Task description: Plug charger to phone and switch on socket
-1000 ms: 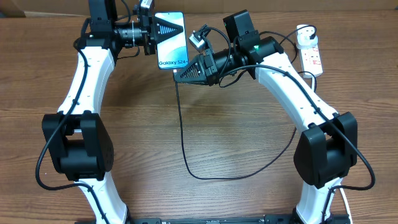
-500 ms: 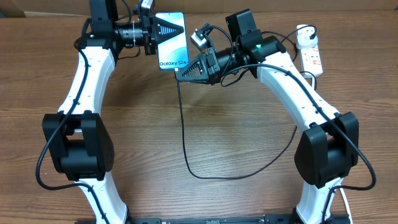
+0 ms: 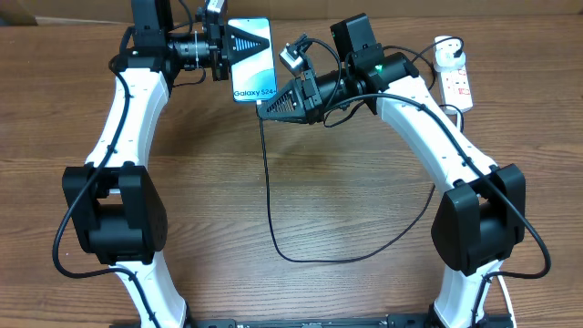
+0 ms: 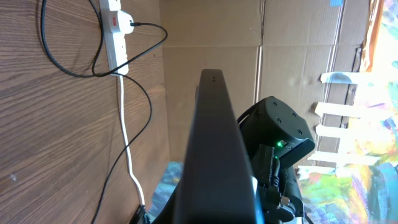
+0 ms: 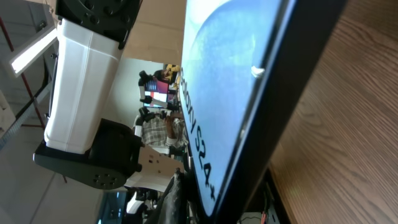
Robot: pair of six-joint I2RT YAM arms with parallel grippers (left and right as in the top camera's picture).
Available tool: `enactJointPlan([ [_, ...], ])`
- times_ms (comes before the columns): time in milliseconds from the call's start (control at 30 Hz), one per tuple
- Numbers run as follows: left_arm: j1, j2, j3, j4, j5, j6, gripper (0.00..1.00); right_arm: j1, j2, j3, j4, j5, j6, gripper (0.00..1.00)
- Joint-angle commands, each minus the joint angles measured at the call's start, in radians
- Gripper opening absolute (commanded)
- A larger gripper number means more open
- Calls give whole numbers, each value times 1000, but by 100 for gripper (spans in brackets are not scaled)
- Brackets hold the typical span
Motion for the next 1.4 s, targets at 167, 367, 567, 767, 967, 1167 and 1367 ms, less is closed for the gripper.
enactJointPlan([
  [167, -16, -9, -1, 0, 32, 13, 4, -1, -26, 13, -2, 10, -7, 4],
  [367, -16, -9, -1, 0, 32, 11, 4, 5, -25, 13, -2, 28, -7, 4],
  [567, -16, -9, -1, 0, 32, 7, 4, 6, -25, 13, -2, 29, -6, 4],
  [767, -16, -9, -1, 0, 32, 7, 4, 6, -25, 13, -2, 32, -6, 4],
  [967, -16, -9, -1, 1, 32, 7, 4, 6, -25, 13, -1, 35, -6, 4],
  [1167, -21, -9, -1, 0, 30, 7, 4, 13, -25, 13, 6, 36, -6, 4],
  [1367, -31, -9, -1, 1, 28, 8, 4, 18, -25, 13, 6, 50, -2, 4],
])
